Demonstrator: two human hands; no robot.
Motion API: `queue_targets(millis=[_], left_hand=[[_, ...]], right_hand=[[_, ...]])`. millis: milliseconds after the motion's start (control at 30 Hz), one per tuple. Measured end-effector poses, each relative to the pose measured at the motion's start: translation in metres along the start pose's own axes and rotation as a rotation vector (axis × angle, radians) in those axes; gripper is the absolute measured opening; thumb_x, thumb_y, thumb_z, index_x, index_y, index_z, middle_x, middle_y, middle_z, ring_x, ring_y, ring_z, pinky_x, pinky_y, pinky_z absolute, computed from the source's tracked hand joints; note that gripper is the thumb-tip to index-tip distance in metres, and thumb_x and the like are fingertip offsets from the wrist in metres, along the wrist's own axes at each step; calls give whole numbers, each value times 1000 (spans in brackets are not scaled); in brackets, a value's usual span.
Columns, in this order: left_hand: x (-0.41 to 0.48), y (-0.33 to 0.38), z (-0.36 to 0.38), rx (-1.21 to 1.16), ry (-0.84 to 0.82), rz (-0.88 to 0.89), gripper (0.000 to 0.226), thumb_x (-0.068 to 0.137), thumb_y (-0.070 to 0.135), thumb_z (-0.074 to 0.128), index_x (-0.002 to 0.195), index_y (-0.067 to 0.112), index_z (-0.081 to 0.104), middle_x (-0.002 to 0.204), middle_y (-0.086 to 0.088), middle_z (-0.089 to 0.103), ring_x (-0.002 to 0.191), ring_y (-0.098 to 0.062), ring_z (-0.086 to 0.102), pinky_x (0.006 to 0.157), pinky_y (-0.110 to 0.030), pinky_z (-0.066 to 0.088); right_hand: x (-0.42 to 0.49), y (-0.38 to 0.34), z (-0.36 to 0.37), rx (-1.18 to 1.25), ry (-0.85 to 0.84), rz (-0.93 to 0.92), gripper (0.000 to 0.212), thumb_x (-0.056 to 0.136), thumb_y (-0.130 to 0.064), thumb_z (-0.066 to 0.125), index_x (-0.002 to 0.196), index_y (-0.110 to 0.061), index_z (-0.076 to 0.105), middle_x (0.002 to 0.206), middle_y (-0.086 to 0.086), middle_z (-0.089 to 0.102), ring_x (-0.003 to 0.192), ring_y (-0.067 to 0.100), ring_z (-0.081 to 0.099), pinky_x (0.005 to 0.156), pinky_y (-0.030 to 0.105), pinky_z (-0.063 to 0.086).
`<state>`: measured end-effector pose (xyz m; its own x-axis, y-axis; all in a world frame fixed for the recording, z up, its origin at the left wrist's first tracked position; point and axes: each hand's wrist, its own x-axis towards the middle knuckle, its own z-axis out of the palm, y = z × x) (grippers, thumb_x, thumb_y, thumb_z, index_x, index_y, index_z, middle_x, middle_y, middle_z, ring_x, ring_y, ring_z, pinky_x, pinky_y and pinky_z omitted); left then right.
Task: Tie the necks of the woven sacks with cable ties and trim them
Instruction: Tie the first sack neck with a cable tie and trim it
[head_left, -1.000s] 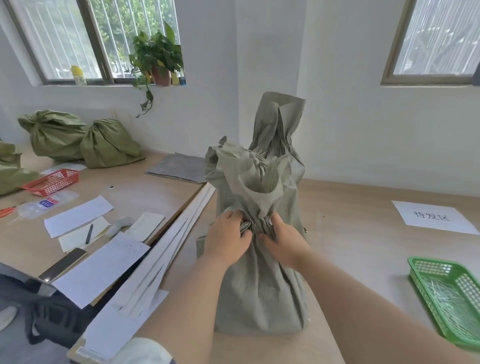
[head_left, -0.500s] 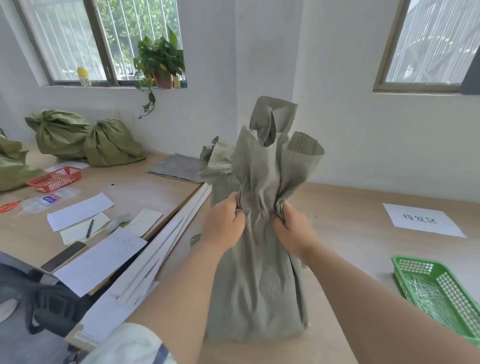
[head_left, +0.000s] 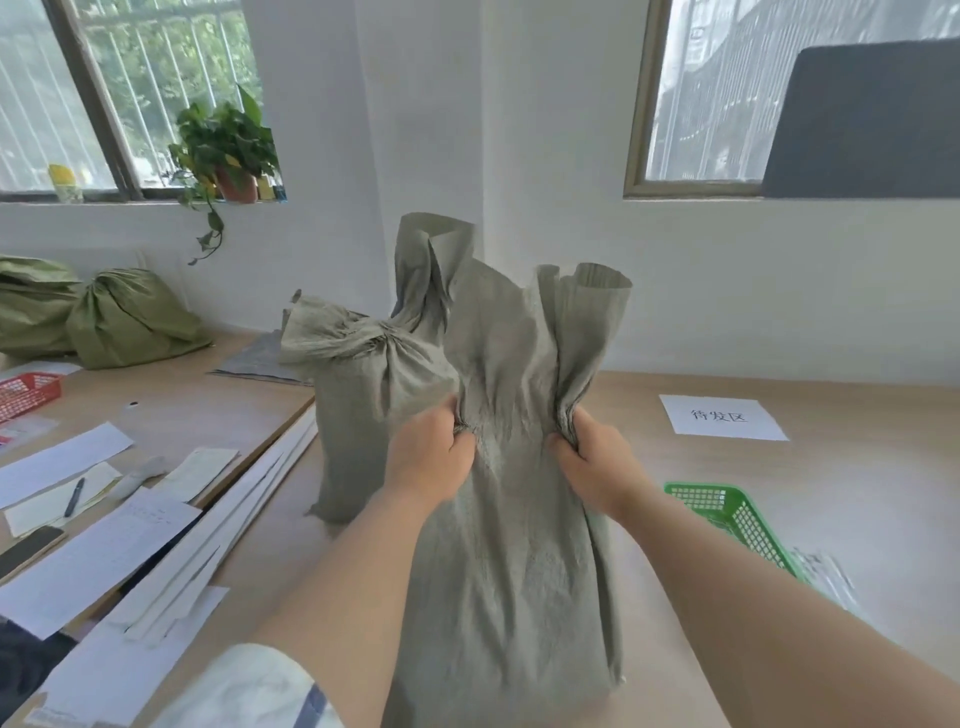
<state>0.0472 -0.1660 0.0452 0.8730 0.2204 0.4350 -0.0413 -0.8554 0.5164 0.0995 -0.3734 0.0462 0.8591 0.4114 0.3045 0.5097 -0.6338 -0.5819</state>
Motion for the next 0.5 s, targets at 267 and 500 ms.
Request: queue_targets(millis=[267, 500], left_hand=[[-1, 72, 56, -2, -52, 44, 18, 86, 9, 49, 78, 24, 45, 67, 0, 56, 65, -25, 55, 57, -33, 37], [13, 113, 95, -97, -87, 87, 29, 83, 11, 51, 67, 29, 36, 63, 3, 51, 65, -27, 53, 59, -36, 41]], right_hand=[[-31, 69, -61, -63, 2, 76, 14, 98, -25, 46, 105, -13, 47, 90, 7, 60, 92, 36, 59, 74, 40, 48], [-47, 112, -88, -39, 60, 164, 30, 93, -34, 44, 114, -14, 52, 104, 9, 67, 97, 34, 62, 81, 44, 52]])
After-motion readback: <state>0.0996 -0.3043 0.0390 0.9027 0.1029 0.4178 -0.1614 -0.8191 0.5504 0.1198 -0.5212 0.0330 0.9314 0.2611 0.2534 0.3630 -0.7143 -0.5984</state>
